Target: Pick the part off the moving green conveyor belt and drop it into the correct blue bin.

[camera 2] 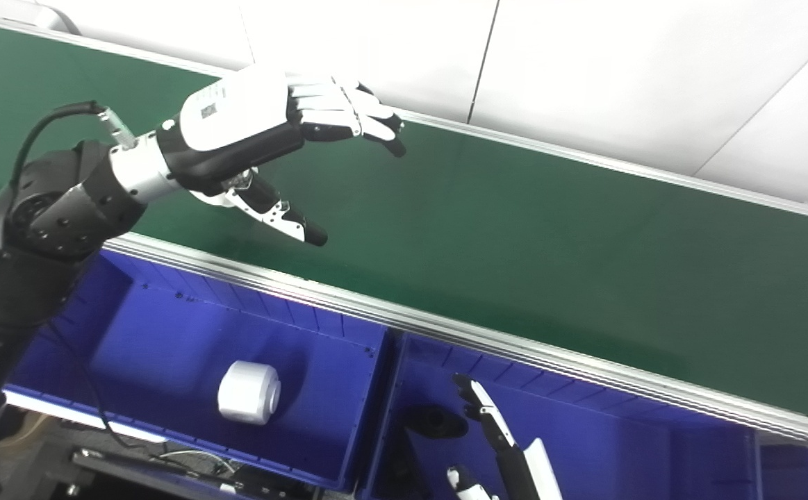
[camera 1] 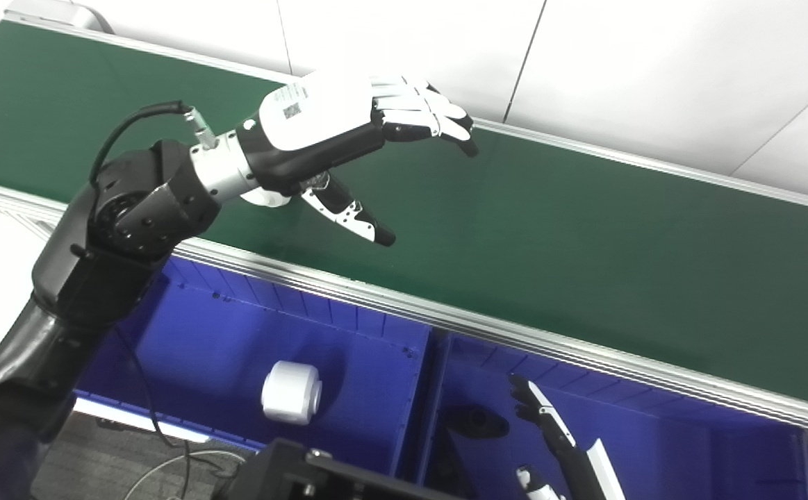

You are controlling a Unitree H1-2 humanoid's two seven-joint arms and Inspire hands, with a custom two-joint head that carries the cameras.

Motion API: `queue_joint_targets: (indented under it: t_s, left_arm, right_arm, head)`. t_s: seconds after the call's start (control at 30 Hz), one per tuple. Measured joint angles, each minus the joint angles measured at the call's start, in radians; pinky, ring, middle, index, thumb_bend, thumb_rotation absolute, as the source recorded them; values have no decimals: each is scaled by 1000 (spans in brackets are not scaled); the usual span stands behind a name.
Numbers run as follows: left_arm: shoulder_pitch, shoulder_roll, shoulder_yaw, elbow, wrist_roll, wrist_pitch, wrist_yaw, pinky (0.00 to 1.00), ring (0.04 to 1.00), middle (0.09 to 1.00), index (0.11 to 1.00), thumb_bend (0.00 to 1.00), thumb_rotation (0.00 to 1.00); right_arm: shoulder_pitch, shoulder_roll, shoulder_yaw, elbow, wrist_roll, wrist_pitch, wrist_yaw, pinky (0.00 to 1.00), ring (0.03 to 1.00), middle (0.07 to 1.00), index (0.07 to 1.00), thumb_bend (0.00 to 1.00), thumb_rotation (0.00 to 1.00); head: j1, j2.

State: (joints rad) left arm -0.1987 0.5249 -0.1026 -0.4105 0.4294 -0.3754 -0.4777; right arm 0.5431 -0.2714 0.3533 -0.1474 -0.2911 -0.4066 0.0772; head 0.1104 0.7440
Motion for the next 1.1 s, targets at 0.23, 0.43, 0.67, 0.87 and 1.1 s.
queue_joint_targets:
  t_s: [0.23, 0.43, 0.67, 0.87, 1.1]
  left_arm:
    - [-32, 0, -47, 90, 63, -16, -2, 891, 913, 924, 865, 763, 376]
    - [-40, 8, -72, 123, 85, -14, -31, 899, 928, 932, 884, 761, 468]
    - [-53, 13, -96, 203, 101, 6, -60, 915, 939, 942, 895, 787, 527]
    - [-60, 13, -101, 269, 114, 1, -59, 903, 934, 944, 895, 795, 523]
    - [-67, 15, -108, 324, 133, -7, -58, 917, 931, 942, 885, 796, 505]
  right_arm:
    - [8, 0, 0, 0, -3, 0, -1, 858, 913, 950, 936, 635, 1000]
    - [18, 0, 3, 0, -2, 0, -4, 860, 914, 950, 936, 634, 999]
    - [20, 0, 6, 0, -3, 0, -10, 855, 913, 950, 935, 629, 998]
    - [26, -1, 8, 0, 0, 0, -10, 856, 913, 949, 934, 628, 991]
    - [29, -1, 7, 0, -1, 0, -10, 850, 911, 948, 933, 636, 995]
  head:
    - [-9, 2]
    - [-11, 3]
    - [-15, 5]
    - [-17, 5]
    - [-23, 8]
